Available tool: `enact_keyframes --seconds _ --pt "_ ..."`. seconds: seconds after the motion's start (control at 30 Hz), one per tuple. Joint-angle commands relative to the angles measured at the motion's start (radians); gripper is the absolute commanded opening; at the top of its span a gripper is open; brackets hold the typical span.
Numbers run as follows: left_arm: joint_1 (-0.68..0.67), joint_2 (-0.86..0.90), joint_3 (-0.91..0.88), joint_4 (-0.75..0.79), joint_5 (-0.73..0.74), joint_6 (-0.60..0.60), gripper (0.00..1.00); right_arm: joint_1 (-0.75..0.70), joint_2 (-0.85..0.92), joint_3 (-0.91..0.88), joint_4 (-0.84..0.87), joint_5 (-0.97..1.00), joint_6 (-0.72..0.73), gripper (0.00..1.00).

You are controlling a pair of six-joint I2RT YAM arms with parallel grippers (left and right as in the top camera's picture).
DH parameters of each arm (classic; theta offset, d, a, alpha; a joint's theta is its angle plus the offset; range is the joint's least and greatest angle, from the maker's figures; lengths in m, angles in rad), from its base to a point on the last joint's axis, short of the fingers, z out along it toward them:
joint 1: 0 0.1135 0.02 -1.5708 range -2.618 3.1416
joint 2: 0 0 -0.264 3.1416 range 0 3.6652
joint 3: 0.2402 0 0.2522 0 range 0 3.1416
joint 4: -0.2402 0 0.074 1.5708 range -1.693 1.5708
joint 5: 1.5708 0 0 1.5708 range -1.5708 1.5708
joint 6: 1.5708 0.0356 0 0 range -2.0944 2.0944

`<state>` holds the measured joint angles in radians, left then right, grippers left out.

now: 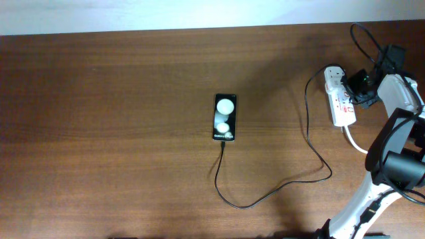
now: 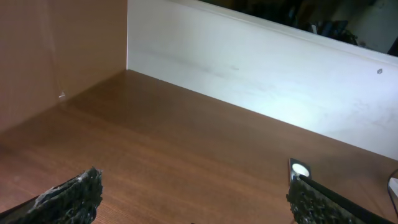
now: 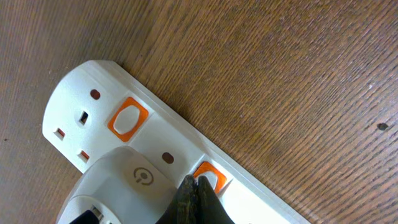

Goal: Plug charger to phone and switch on socket
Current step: 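Press the orange switch beside the charger plug with the right gripper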

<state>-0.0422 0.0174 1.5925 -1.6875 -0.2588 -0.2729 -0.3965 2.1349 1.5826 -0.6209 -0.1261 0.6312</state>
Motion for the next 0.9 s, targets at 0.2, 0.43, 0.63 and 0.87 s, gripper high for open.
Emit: enact_keyframes --seconds 0.2,0.43,0.63,0.87 --pt "-0.004 -0.01 0.001 0.0 -0.003 -0.006 0.99 0.08 0.017 0.012 0.0 0.007 -0.006 0.04" --pt "-0.004 -0.01 0.001 0.0 -0.003 -0.006 0.99 0.092 0.053 0.011 -0.019 0.003 -0.006 0.04" --pt "-0.004 -0.01 0.001 0.0 -0.003 -0.006 0.99 0.136 0.073 0.011 -0.053 0.003 -0.007 0.04" --pt "-0.004 -0.01 0.001 0.0 -0.003 -0.006 0.99 0.155 0.073 0.011 -0.057 0.003 -0.006 0.04"
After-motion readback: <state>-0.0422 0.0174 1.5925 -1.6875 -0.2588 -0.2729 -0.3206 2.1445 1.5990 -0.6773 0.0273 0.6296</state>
